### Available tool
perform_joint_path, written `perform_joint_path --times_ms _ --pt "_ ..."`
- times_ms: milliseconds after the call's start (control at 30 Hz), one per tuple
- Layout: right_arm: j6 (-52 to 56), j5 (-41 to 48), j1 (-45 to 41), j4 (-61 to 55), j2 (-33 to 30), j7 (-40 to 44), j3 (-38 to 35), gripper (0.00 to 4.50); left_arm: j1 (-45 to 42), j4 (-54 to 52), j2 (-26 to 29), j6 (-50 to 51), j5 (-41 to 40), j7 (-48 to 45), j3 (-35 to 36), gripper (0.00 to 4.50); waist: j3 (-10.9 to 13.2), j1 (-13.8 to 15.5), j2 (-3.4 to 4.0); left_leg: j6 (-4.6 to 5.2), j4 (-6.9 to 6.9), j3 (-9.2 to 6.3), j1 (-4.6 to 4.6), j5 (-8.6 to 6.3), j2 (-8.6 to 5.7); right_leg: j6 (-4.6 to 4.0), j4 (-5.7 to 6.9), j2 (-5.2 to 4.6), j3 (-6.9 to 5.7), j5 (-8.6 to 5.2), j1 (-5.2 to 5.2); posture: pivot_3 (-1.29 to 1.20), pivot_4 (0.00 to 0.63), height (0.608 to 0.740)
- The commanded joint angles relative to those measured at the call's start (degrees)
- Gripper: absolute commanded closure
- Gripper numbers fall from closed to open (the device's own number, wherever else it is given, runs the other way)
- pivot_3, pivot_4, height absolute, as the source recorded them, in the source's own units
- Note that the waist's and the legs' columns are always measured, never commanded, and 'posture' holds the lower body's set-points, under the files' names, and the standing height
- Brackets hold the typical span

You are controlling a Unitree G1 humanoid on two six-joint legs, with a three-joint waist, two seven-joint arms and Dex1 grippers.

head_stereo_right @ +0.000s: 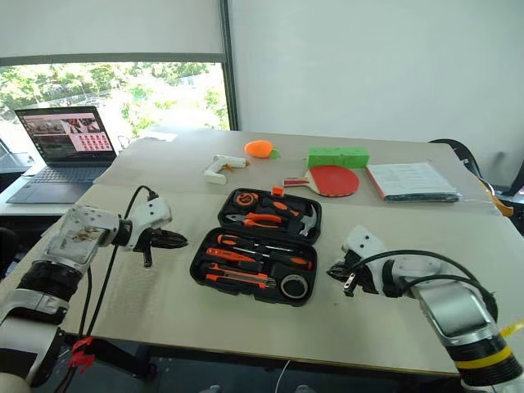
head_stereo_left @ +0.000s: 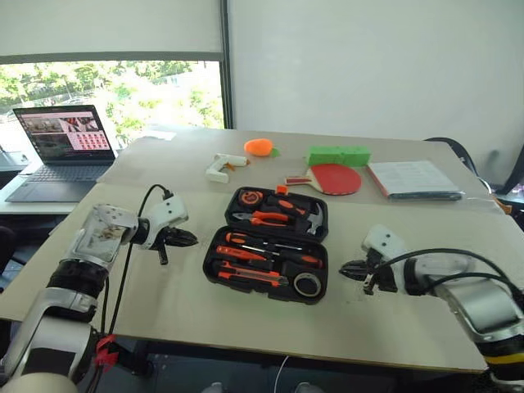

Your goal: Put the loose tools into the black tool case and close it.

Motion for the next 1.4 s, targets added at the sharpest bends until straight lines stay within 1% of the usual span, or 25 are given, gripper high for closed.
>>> perform_joint_path --times_ms 33,200,333,433,533,667,867,933,1033,1100,1167,1233,1267,1367,1400 --pt "-2.1 -0.9 -3.1 0.9 1.3 -0.4 0.4 4.47 -1.3 0.2 -2.5 -0.9 1.0 2.0 0.0 4.5 0.0 0.0 0.0 0.0 0.0 0.0 0.0 0.0 0.0 0.0 0.0 0.0 0.0 0.0 0.0 0.0 0.15 0.736" --pt "-2.2 -1.7 -6.3 2.5 3.5 -0.7 1.7 4.47 -0.6 -0.6 -6.1 -0.7 0.7 2.8 0.7 4.5 0.0 -0.1 -0.01 0.0 0.02 -0.02 0.02 0.0 0.01 0.01 0.02 0.01 0.0 0.02 0.02 0.0 0.15 0.736" --pt "-2.8 -0.2 -6.0 0.7 3.7 1.3 1.3 4.47 0.8 -3.5 -7.3 0.6 -0.7 1.1 0.9 4.5 0.0 0.0 -0.01 0.0 0.0 -0.03 -0.01 0.0 0.0 0.01 0.0 0.0 -0.01 0.02 0.0 0.0 0.15 0.736" --pt "-3.5 1.5 -4.3 -2.5 3.2 3.6 0.8 4.47 4.4 -8.8 -6.2 1.1 -2.3 -2.7 0.6 4.5 0.0 -0.1 -0.01 0.0 -0.02 -0.03 -0.03 -0.01 0.0 0.01 -0.02 -0.01 -0.01 0.02 -0.01 0.0 0.15 0.736" --pt "-4.1 2.8 -1.9 -5.4 2.2 5.9 0.4 4.47 8.4 -15.4 -4.5 4.0 -5.2 -6.7 1.2 4.5 0.0 -0.1 0.0 0.01 -0.08 -0.05 -0.05 -0.01 0.01 0.01 -0.02 0.0 -0.02 0.01 -0.04 0.0 0.15 0.736" --pt "-4.9 3.8 2.7 -9.7 0.2 8.5 -0.4 4.47 14.8 -26.4 -0.4 9.3 -9.7 -11.5 2.1 4.5 0.0 -0.3 0.0 0.03 -0.1 -0.05 -0.06 -0.03 0.03 0.01 -0.05 0.0 -0.01 0.01 -0.06 0.0 0.15 0.736" --pt "-6.3 2.6 8.6 -12.9 -1.5 8.4 -1.7 4.47 21.0 -33.9 2.2 13.7 -10.4 -9.9 3.5 4.5 0.0 -0.2 -0.01 0.01 -0.03 -0.04 0.11 -0.01 0.04 0.0 0.0 0.0 -0.01 0.01 0.09 0.0 0.15 0.736" --pt "-7.1 1.5 9.9 -13.2 -2.1 7.9 -2.0 4.47 22.0 -34.0 2.2 12.9 -9.5 -7.9 4.0 4.5 0.0 -0.1 0.0 0.01 -0.03 -0.03 0.16 -0.01 0.05 0.0 0.01 0.0 0.0 0.0 0.12 0.0 0.15 0.736" --pt "-7.0 0.2 10.3 -12.4 -2.8 6.2 -2.9 4.47 21.5 -31.3 2.5 12.8 -7.5 -4.8 4.5 4.5 0.0 0.0 0.0 0.01 -0.02 -0.03 0.16 -0.01 0.03 0.0 0.0 -0.01 -0.01 0.0 0.14 0.0 0.15 0.736" --pt "-5.8 0.9 10.4 -11.9 -3.4 6.2 -4.7 4.47 20.7 -28.4 3.0 13.0 -6.1 -2.2 5.3 4.5 0.0 0.1 0.0 0.0 0.0 -0.03 0.16 -0.01 0.01 0.0 0.01 -0.02 0.0 0.01 0.14 0.0 0.15 0.736" --pt "-5.2 1.5 10.4 -11.2 -4.6 6.7 -6.4 3.91 19.7 -26.3 3.7 17.0 -6.8 -0.6 6.7 4.5 0.0 0.1 0.0 -0.01 0.02 -0.04 0.17 0.0 0.02 0.0 0.03 -0.02 -0.01 0.01 0.16 0.0 0.15 0.736" --pt "-4.4 2.6 9.8 -10.1 -5.7 7.3 -8.1 3.55 18.7 -25.7 4.5 20.9 -8.9 -0.2 8.4 3.99 0.0 0.0 -0.01 -0.02 0.03 -0.03 0.18 0.01 0.02 -0.01 0.05 -0.01 0.0 0.03 0.14 0.0 0.15 0.736" --pt "-3.3 3.6 9.0 -9.3 -6.0 7.6 -9.1 3.12 17.5 -25.1 4.4 23.9 -9.9 0.7 9.4 3.82 0.0 -0.1 0.0 -0.01 0.03 -0.04 0.18 0.01 0.03 -0.01 0.06 0.0 0.0 0.03 0.14 0.0 0.15 0.736" --pt "-0.2 6.4 6.5 -7.1 -6.3 7.9 -11.0 2.0 13.9 -23.9 4.0 32.6 -12.0 2.8 11.1 2.63 0.0 -0.3 -0.02 -0.01 0.02 -0.05 0.19 0.01 0.05 -0.01 0.06 0.04 -0.01 0.03 0.13 0.0 0.15 0.736" --pt "2.3 7.7 4.0 -5.2 -5.7 7.3 -11.5 1.77 11.6 -23.4 3.7 38.4 -13.2 3.5 11.1 2.36 0.0 -0.3 -0.02 -0.01 0.03 -0.06 0.18 0.01 0.05 -0.02 0.07 0.05 -0.01 0.03 0.12 0.0 0.15 0.736"
